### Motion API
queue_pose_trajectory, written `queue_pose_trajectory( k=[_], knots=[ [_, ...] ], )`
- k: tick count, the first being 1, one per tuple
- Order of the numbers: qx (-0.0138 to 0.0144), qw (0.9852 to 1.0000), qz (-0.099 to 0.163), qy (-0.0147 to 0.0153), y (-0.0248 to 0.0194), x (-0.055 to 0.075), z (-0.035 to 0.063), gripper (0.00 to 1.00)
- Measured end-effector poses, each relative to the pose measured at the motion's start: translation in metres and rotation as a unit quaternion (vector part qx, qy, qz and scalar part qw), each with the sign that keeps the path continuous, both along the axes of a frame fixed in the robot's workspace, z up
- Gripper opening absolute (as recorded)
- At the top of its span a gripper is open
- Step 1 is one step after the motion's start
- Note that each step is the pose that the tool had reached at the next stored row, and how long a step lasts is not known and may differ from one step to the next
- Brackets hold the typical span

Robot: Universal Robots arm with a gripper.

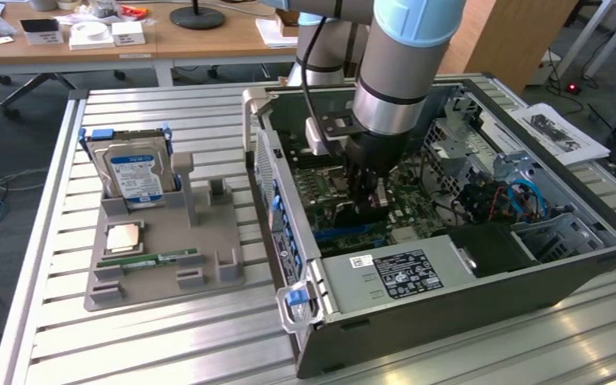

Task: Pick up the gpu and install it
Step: 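Insert the gpu into the slot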

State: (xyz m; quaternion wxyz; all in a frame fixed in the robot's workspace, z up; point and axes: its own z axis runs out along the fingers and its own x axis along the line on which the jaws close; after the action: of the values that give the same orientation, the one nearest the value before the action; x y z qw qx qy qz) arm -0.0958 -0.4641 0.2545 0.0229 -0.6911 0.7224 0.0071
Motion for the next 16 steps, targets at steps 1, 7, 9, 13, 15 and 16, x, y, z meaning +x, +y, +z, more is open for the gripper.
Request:
queue_pose_trajectory(
  k=[1, 7, 9, 13, 15, 16],
  knots=[
    [-0.0007, 1.0, -0.001, 0.0, 0.0, 0.0, -0.0001, 0.27],
    [-0.0021, 1.0, -0.007, -0.0001, 0.0, -0.0001, -0.0013, 0.27],
    [-0.0023, 1.0, -0.008, 0.0, 0.0, -0.0001, -0.0025, 0.27],
    [-0.0022, 1.0, -0.01, 0.0, 0.0, -0.0002, -0.0042, 0.27],
    [-0.0024, 0.9999, -0.01, 0.0, -0.0001, -0.0003, -0.0045, 0.27],
    [-0.0024, 0.9999, -0.01, 0.0, 0.0, -0.0004, -0.0047, 0.27]
  ],
)
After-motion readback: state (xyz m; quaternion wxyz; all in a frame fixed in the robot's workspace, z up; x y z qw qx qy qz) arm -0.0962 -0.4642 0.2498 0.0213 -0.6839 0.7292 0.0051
